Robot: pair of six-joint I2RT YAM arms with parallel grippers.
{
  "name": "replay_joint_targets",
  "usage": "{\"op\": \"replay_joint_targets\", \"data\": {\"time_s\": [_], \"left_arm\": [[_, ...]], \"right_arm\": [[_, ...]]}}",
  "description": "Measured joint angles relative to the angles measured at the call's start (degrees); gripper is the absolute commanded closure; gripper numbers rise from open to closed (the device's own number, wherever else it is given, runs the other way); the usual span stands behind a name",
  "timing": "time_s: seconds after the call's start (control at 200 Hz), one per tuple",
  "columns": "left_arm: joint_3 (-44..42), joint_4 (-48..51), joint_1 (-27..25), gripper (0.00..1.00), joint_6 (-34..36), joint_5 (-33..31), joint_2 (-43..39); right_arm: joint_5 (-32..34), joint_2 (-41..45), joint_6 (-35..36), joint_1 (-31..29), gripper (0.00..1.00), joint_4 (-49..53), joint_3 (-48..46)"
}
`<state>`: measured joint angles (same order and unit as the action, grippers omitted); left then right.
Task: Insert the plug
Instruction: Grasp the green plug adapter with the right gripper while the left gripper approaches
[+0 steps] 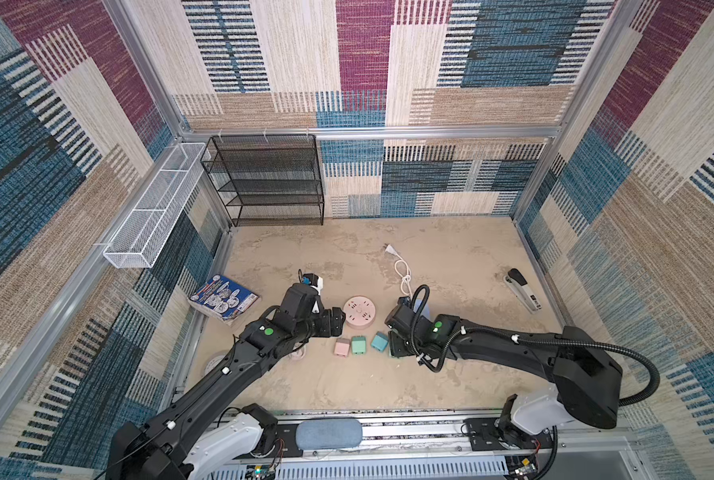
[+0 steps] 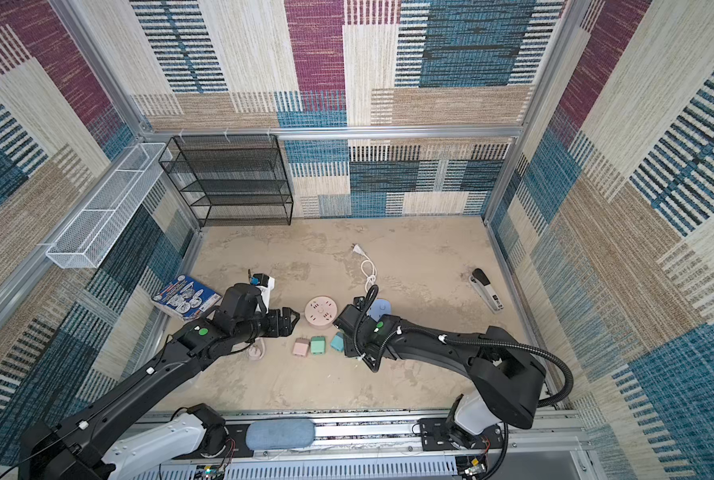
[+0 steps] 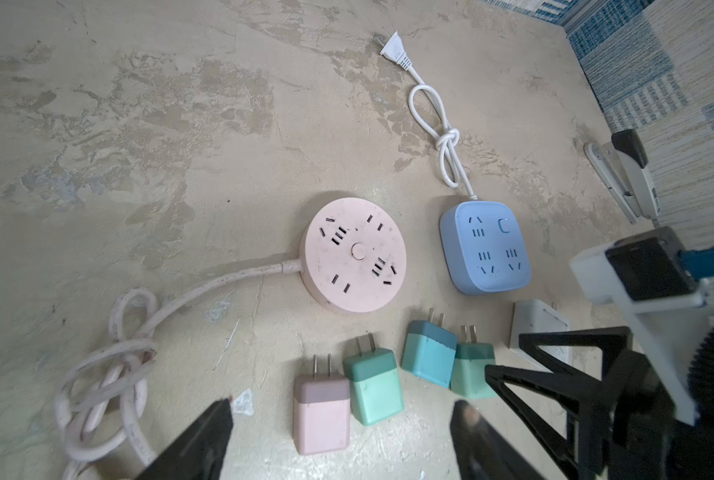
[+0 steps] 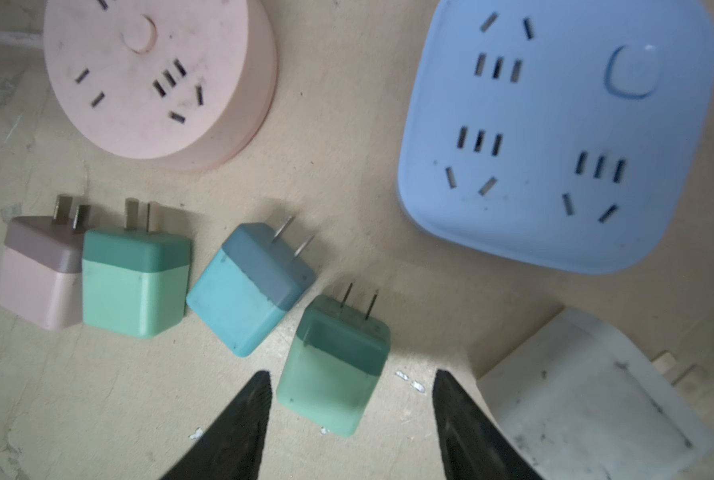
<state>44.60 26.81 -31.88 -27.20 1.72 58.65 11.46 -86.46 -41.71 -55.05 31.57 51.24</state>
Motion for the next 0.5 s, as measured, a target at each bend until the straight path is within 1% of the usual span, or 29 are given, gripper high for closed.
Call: {"op": "replay_joint_targets", "data": {"time_s": [0.065,0.16,0.381,0.501], "left_arm": [[-0.4,0.0,0.2,0.13,0.0,0.1,0.0],[-1.0,0.0,0.2,0.13,-0.1,0.2,-0.1],[-1.8,-0.4,0.2,0.12,-0.5,1.5,-0.3],[-1.9,-0.5,0.2,0.12,-0.7,1.7,0.2]], "right_arm": [[-0.5,-1.0,0.0,-0.2,0.37,-0.7,0.0],[-0.6,-2.6,0.0,-0.7,0.4,-0.8,0.3],[-0.6,-5.7,-0.3,-1.5,0.43,-0.7,0.9],[-0.5,-6.8,-0.5,-1.6,0.47,-0.9,0.3]]}}
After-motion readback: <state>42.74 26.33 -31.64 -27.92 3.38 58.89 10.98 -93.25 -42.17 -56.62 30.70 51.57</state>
